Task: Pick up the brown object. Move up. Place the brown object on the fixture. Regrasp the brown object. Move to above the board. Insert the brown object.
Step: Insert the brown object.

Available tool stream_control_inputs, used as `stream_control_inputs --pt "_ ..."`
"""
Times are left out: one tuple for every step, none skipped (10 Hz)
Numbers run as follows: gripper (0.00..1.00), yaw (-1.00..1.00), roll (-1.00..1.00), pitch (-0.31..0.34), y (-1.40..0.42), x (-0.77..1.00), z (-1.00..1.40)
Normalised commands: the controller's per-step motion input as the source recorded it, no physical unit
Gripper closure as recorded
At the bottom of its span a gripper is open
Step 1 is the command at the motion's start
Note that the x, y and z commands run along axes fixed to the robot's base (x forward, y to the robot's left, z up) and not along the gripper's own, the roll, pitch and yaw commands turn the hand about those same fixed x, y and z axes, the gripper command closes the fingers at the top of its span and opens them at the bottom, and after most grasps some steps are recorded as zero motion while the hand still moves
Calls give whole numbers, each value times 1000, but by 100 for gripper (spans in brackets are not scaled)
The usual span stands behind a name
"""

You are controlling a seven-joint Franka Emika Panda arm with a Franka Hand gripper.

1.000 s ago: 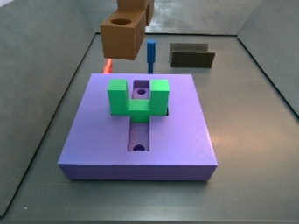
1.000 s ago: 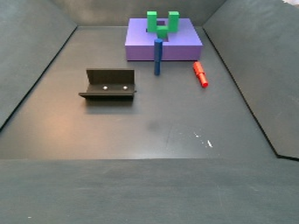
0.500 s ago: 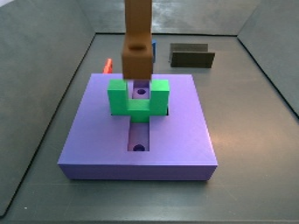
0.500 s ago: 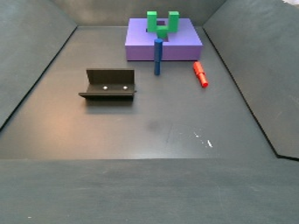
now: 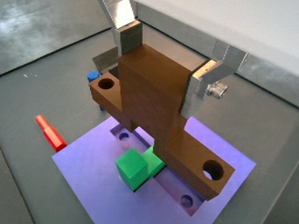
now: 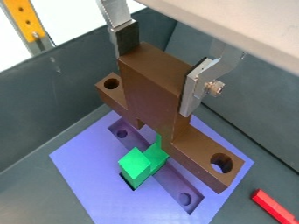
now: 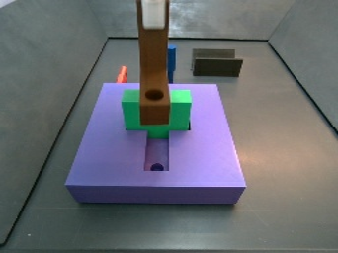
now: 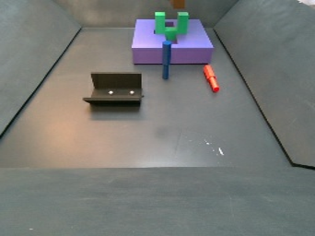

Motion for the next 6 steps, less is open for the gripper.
stream_control_inputs --pt "100 -209 46 1 0 0 -311" --pt "100 -160 0 0 0 0 -266" --pt "100 -117 -17 0 0 0 -243" --pt "100 -71 0 0 0 0 -189" --pt "100 -23 0 0 0 0 -140" --pt "100 -3 0 0 0 0 -149"
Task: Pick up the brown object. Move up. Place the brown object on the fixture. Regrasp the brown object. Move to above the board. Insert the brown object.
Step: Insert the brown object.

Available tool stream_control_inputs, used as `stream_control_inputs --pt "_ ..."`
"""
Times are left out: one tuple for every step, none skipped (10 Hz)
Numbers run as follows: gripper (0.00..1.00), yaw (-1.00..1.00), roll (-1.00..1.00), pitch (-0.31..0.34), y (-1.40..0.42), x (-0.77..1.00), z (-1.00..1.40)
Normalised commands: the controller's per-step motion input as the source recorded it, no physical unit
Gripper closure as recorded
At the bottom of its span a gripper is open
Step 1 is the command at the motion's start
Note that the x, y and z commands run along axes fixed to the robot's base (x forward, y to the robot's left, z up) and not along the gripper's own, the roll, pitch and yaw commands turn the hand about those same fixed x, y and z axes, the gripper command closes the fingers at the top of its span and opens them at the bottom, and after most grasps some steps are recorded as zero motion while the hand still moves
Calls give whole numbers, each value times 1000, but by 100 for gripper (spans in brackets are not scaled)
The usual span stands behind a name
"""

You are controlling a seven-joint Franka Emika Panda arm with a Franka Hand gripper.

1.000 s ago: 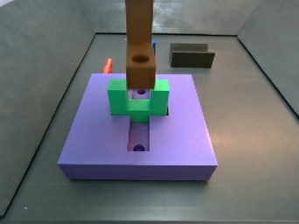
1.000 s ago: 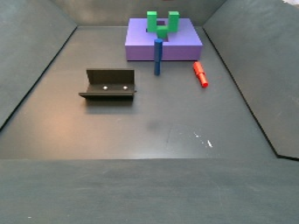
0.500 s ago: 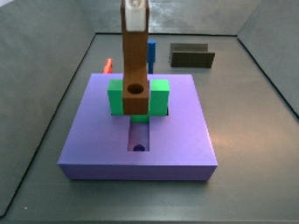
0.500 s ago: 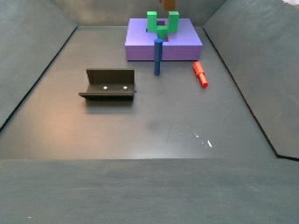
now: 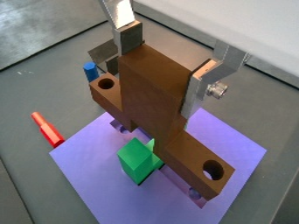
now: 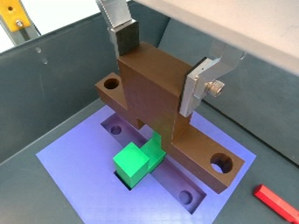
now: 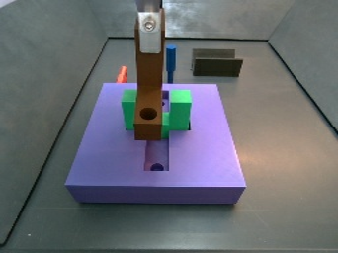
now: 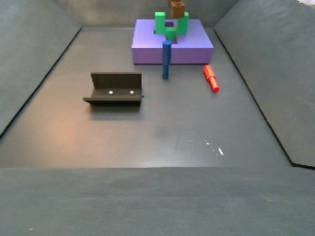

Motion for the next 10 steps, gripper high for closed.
stream_control_inputs --pt "100 0 0 0 0 0 -86" --pt "100 0 0 10 0 0 0" --pt "100 -17 -14 0 0 0 0" --pt "100 -29 -47 0 0 23 -43" --pt "100 -26 -80 0 0 0 -120" --pt "100 -17 -106 0 0 0 -143" --pt "100 -23 -91 0 0 0 -149" --pt "100 -34 -96 0 0 0 -146" --pt "100 -40 -103 0 0 0 -146" --pt "100 -40 -101 0 0 0 -126"
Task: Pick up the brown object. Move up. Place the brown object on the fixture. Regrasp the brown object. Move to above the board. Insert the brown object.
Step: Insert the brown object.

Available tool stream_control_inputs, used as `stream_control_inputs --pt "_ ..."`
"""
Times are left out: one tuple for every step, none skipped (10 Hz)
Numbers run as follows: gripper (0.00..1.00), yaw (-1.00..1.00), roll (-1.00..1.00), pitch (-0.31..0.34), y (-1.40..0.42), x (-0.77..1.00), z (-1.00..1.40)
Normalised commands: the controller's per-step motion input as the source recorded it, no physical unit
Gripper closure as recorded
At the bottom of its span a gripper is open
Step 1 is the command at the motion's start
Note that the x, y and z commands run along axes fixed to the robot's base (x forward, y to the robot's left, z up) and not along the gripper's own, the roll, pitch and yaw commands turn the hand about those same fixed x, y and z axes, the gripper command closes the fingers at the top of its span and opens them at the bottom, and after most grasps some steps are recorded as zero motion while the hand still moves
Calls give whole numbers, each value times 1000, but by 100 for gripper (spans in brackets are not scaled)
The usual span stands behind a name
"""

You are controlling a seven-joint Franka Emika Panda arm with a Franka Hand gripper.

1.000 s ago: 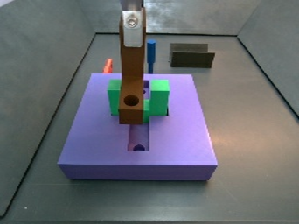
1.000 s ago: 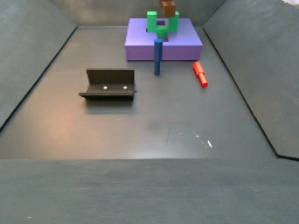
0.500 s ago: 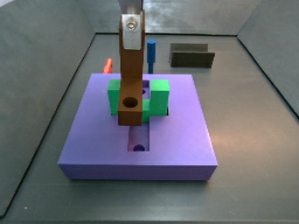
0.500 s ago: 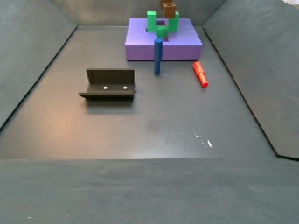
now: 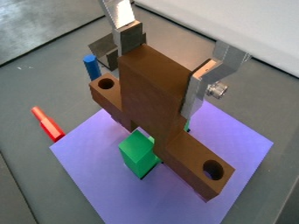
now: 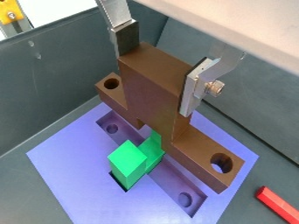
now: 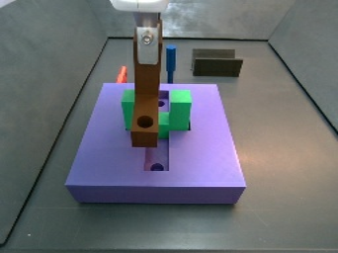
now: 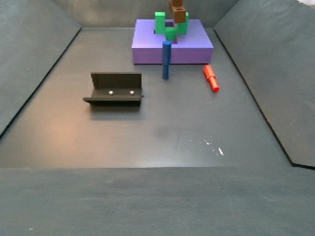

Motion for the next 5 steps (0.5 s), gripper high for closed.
stream_control_inputs --pt "100 -37 -99 0 0 0 -117" --pt "100 -29 -110 0 0 0 -143" --pt "100 -26 -131 0 0 0 -171" --pt "100 -51 -146 0 0 0 -191" --pt "100 0 -149 0 0 6 -177"
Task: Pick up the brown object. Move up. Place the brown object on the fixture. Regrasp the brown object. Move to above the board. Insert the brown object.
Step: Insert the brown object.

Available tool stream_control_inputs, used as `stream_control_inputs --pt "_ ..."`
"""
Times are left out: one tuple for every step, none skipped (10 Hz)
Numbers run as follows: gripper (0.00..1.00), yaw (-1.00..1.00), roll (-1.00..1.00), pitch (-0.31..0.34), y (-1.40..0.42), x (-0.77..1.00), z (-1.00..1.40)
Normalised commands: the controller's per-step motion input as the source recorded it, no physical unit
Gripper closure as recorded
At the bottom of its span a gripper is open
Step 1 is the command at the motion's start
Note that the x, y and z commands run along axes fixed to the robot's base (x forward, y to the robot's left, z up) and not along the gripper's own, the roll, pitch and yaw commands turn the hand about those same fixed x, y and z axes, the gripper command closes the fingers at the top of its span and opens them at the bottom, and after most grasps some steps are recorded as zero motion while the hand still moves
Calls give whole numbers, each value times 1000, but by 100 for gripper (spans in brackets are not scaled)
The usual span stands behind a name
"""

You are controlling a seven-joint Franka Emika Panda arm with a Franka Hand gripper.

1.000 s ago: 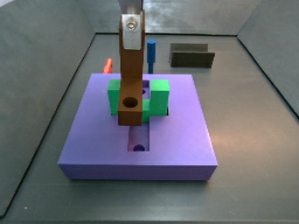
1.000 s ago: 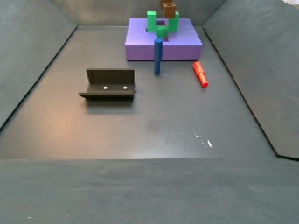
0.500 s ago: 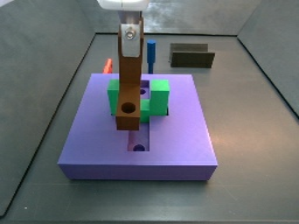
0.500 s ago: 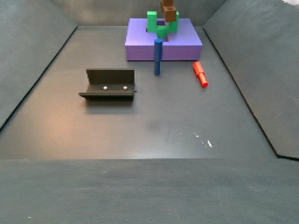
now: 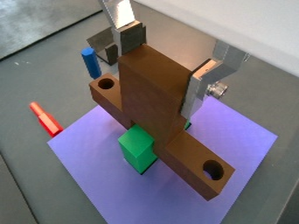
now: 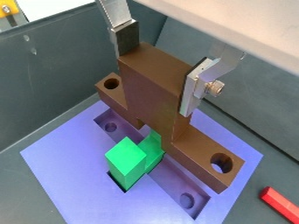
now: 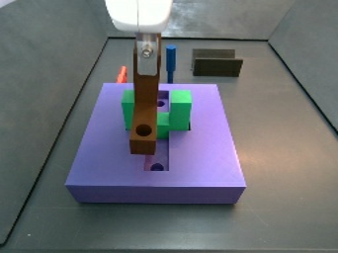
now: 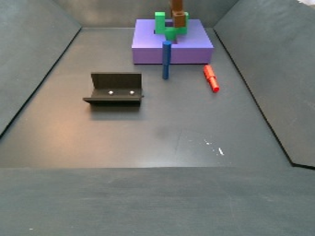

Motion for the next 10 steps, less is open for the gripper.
stream_control_inputs --pt "100 0 -174 0 74 43 -191" --pt "100 0 -309 0 123 149 -169" --pt "100 0 -341 3 169 237 -174" --pt "100 0 -357 11 171 246 -177" --pt "100 0 -357 0 137 143 -186" --pt "100 0 -316 0 54 40 -206" --pt "100 -51 -249 0 0 0 -271" --pt "100 -66 -214 -11 0 0 -269" --pt "100 -63 -73 -7 0 26 -303" --pt "100 -86 0 -1 0 14 -309"
